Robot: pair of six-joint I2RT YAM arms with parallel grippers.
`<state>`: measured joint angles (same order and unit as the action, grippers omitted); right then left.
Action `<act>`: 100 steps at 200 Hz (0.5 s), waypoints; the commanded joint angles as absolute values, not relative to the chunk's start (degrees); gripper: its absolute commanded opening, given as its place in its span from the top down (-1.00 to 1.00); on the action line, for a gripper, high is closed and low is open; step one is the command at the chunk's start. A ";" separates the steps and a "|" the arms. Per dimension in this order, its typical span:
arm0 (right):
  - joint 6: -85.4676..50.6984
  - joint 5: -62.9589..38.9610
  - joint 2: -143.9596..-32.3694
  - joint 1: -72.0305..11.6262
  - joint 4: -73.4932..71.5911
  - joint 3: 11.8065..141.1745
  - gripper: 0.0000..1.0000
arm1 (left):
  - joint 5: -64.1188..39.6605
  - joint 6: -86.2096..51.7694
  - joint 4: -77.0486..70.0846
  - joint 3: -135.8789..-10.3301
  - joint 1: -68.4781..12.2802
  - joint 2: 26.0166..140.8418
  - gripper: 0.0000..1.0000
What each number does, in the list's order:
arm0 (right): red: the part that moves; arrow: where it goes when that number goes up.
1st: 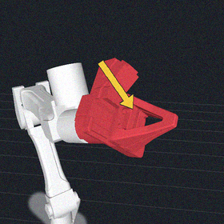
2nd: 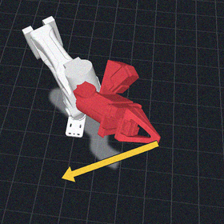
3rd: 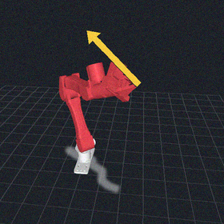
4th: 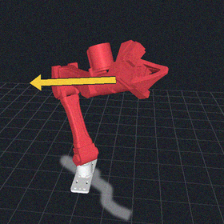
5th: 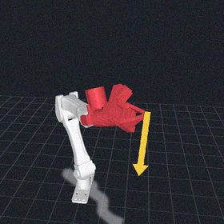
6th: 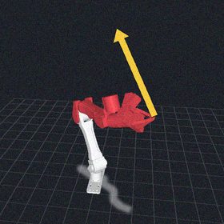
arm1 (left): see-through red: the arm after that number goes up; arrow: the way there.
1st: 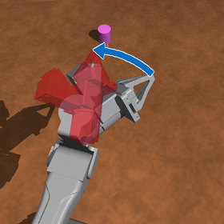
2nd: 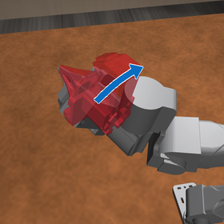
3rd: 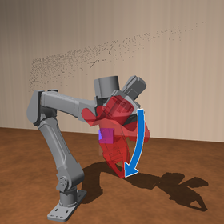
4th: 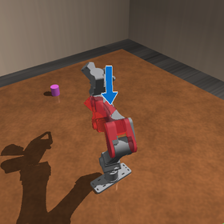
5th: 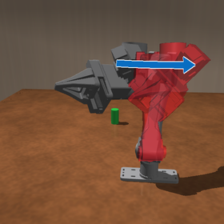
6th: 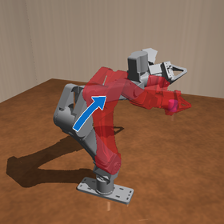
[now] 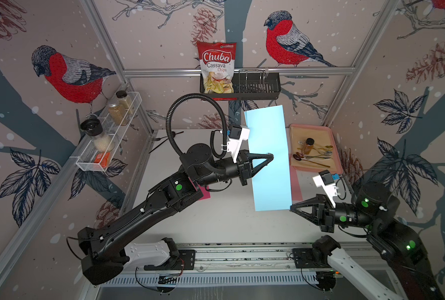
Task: Fold the rectangular paper in half along the long edge
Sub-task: Fold the paper.
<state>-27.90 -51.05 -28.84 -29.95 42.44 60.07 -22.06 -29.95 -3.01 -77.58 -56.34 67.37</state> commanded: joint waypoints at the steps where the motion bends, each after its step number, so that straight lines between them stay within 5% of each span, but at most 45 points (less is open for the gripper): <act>1: -27.69 -50.35 -28.65 -30.01 42.57 60.29 0.80 | -21.97 -29.33 -4.21 -78.11 -56.16 67.24 1.00; 12: -27.67 -49.68 -28.65 -29.97 42.88 60.29 0.57 | -21.97 -29.34 -4.26 -78.08 -56.20 67.22 1.00; 30: -27.61 -50.76 -28.74 -29.98 42.53 59.83 1.00 | -21.97 -29.29 -4.26 -78.09 -56.16 67.23 1.00; 62: -25.83 -47.55 -29.18 -30.30 45.44 61.86 1.00 | -21.57 -29.18 -4.20 -77.81 -56.16 66.67 1.00; 82: -23.88 -41.99 -30.11 -31.49 48.06 64.31 0.42 | -21.18 -28.93 -3.62 -77.82 -56.21 66.49 1.00; 100: -23.16 -39.50 -30.44 -31.91 48.17 66.96 0.22 | -20.03 -28.62 -2.33 -77.59 -55.99 66.25 1.00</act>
